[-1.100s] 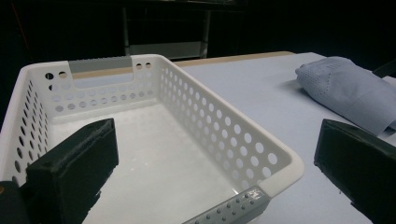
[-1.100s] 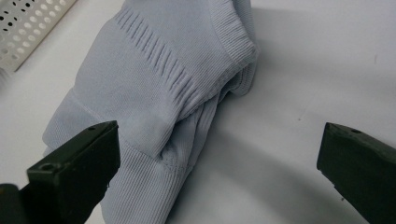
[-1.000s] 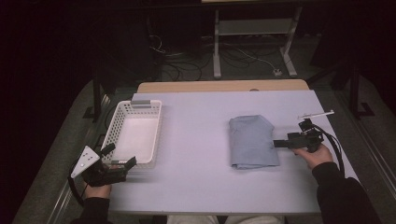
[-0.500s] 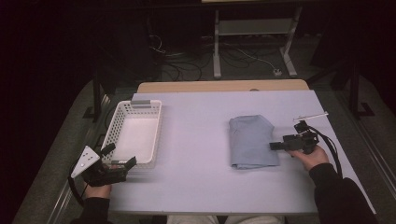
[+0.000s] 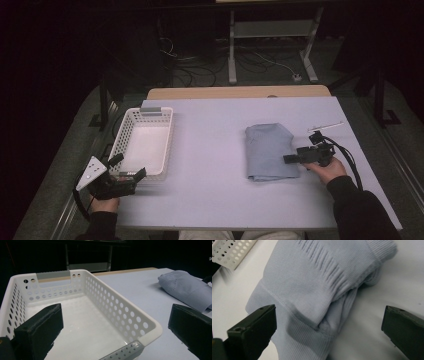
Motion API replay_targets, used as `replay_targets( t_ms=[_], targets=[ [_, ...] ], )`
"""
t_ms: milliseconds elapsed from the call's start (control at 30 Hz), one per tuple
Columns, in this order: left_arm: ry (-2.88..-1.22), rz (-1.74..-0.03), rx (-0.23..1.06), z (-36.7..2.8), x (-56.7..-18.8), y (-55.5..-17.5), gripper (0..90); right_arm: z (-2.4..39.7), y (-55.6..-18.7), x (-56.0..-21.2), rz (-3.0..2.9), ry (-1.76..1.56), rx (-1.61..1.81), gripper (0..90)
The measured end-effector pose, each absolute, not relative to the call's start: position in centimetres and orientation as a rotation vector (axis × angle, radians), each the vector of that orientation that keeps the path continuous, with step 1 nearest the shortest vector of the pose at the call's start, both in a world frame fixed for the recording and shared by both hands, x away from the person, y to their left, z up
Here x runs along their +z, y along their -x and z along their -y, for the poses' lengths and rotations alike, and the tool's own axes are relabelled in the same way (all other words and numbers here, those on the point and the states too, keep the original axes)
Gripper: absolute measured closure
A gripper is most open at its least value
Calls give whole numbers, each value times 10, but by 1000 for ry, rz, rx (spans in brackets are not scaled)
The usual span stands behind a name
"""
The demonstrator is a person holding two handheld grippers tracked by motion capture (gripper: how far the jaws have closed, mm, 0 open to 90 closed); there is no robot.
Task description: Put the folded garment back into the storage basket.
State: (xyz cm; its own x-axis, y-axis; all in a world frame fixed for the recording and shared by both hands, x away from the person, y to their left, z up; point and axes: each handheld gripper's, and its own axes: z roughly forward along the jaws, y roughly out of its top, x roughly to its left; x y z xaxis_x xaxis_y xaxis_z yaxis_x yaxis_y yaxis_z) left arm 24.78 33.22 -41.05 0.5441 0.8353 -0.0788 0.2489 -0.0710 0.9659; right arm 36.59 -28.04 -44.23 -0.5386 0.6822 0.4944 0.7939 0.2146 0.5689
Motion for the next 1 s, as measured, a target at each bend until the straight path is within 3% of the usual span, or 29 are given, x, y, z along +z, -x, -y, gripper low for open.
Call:
replay_targets(
  t_ms=[700, 1000],
  targets=[
    [-1611, -939, 626, -332, -411, -248, 0, 276, -371, -448, 2224, 1456, -1290, 131],
    [-1610, -937, 626, -332, -411, -248, 0, 269, -374, -452, 2203, 1430, -1292, 146]
  ],
)
